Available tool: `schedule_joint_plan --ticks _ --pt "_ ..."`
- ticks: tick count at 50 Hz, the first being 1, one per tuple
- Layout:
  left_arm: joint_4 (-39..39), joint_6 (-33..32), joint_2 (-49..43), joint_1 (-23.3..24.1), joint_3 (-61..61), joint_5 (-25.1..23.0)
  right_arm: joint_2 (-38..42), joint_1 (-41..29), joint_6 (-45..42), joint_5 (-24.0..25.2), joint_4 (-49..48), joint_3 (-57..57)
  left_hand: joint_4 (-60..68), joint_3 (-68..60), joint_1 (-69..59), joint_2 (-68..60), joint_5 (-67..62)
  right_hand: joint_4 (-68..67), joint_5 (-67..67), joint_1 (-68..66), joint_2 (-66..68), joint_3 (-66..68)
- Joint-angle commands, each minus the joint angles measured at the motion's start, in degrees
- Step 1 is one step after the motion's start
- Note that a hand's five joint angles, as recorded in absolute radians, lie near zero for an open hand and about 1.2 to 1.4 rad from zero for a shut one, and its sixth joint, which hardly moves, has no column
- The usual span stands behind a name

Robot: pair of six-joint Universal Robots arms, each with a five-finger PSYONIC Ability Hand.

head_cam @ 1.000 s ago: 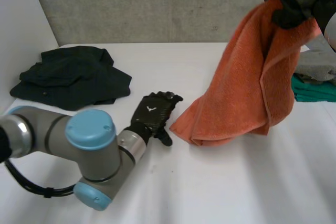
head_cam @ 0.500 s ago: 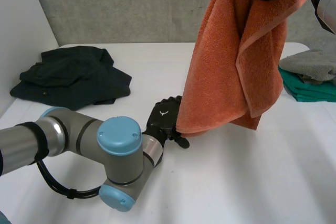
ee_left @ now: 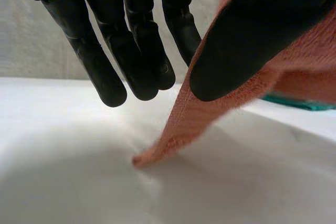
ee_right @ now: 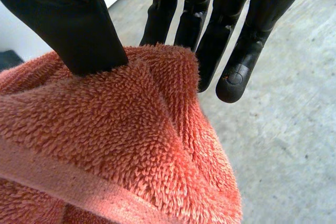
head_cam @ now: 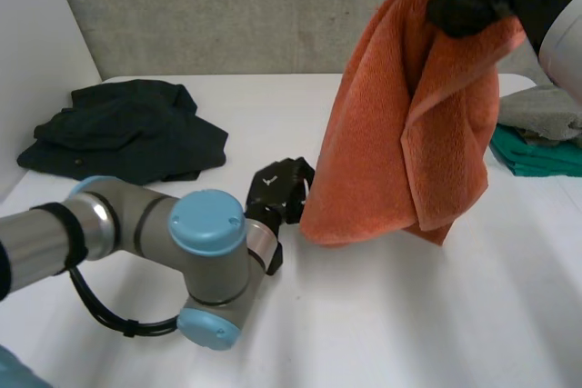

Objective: Fold the laundry.

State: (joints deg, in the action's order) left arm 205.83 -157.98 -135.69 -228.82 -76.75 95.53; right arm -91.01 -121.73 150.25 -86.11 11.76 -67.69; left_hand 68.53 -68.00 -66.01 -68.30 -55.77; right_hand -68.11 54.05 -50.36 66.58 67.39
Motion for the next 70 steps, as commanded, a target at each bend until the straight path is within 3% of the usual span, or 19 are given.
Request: schedule_joint_plan --ticks 1,9,15,20,26,30,37,38,40,41,45,50,53,57,62,70 --pt "0.27 -3.46 12.01 -6.63 -7.44 0.8 0.65 4.39 -0.92 0.77 1.42 -4.55 11.47 -12.0 -13.99 -11.7 -14.23 -11.89 15.95 -29.64 13.42 12.61" --pt "0.54 -14.01 27.13 -11.03 -17.02 0.18 3.46 12.56 -4.87 2.17 3.44 -6.49 11.47 -12.0 -13.99 -11.7 -14.23 -11.89 15.95 -29.64 13.42 12.61" --pt "0.36 -16.3 35.74 -10.5 -22.21 -1.31 6.53 18.18 -8.73 3.58 3.01 -3.69 11.47 -12.0 -13.99 -11.7 -14.23 -11.89 15.95 -29.64 13.42 12.61" --pt "0.1 -16.48 43.39 -9.45 -26.51 -5.78 11.72 20.57 -10.59 3.67 2.83 2.47 11.47 -12.0 -13.99 -11.7 -14.23 -11.89 15.95 -29.64 13.42 12.61" --pt "-0.17 -16.57 45.07 -7.69 -28.1 -6.94 19.71 19.43 -11.03 4.28 -1.38 8.18 11.47 -12.0 -13.99 -11.7 -14.23 -11.89 15.95 -29.64 13.42 12.61" --pt "-0.17 -16.57 44.63 -7.08 -28.36 -6.76 25.87 12.94 -11.81 6.21 -8.84 9.6 11.47 -12.0 -13.99 -11.7 -14.23 -11.89 15.95 -29.64 13.42 12.61" --pt "-0.25 -16.48 44.19 -7.16 -28.36 -6.5 36.06 4.49 -11.73 15.97 -23.18 8.63 11.47 -12.0 -13.99 -11.7 -14.23 -11.89 15.95 -29.64 13.42 12.61" --pt "-0.25 -16.48 44.28 -7.16 -28.36 -6.5 38.42 3.44 -11.56 17.28 -24.06 8.63 11.47 -12.0 -13.99 -11.7 -14.23 0.21 3.85 -17.54 1.32 0.51" --pt "-0.34 -16.48 44.54 -7.34 -28.63 -6.5 40.29 2.73 -11.38 17.99 -24.07 8.72 11.47 -12.0 -13.99 -11.7 -14.23 44.83 -40.77 27.08 -43.3 -44.12" --pt "-0.34 -16.57 44.63 -7.34 -28.72 -6.5 40.99 2.47 -11.47 17.91 -24.07 8.72 11.47 -12.0 -13.99 -11.7 -14.23 58.11 -54.05 40.36 -56.58 -57.39" --pt "-1.04 -16.57 44.98 -7.6 -28.81 -6.5 40.74 2.11 -10.94 14.4 -23.98 8.02 11.47 -12.0 -13.99 -11.7 -14.23 58.11 -54.05 40.36 -56.58 -57.39" --pt "-2.54 -17.79 45.95 -7.87 -28.8 -6.5 33.72 3.25 -5.69 5.89 -23.28 2.67 11.47 -12.0 -13.99 -11.7 -14.23 58.11 -54.05 40.36 -56.58 -57.39" --pt "-2.45 -18.94 46.22 -8.13 -28.63 -6.5 30.81 5.62 -1.55 4.64 -22.58 -0.5 11.47 -12.0 -13.99 -11.7 -14.23 58.11 -54.05 40.36 -56.58 -57.39" --pt "-2.54 -20.87 46.83 -8.13 -27.84 -6.5 26.42 10.37 5.83 5.34 -16.26 -4.81 11.47 -12.0 -13.99 -11.7 -14.23 58.11 -54.05 40.36 -56.58 -57.39" --pt "-2.45 -24.47 48.32 -7.96 -26.35 -6.67 25.61 14.76 15.49 9.63 -3.79 -6.49 11.47 -12.0 -13.99 -11.7 -14.23 58.11 -54.05 40.36 -56.58 -57.39" --pt "-3.42 -32.81 49.47 -7.6 -21.16 -7.11 29.39 17.76 28.6 17.2 1.07 -4.82 11.47 -12.0 -13.99 -11.7 -14.23 58.11 -54.05 40.36 -56.58 -57.39"
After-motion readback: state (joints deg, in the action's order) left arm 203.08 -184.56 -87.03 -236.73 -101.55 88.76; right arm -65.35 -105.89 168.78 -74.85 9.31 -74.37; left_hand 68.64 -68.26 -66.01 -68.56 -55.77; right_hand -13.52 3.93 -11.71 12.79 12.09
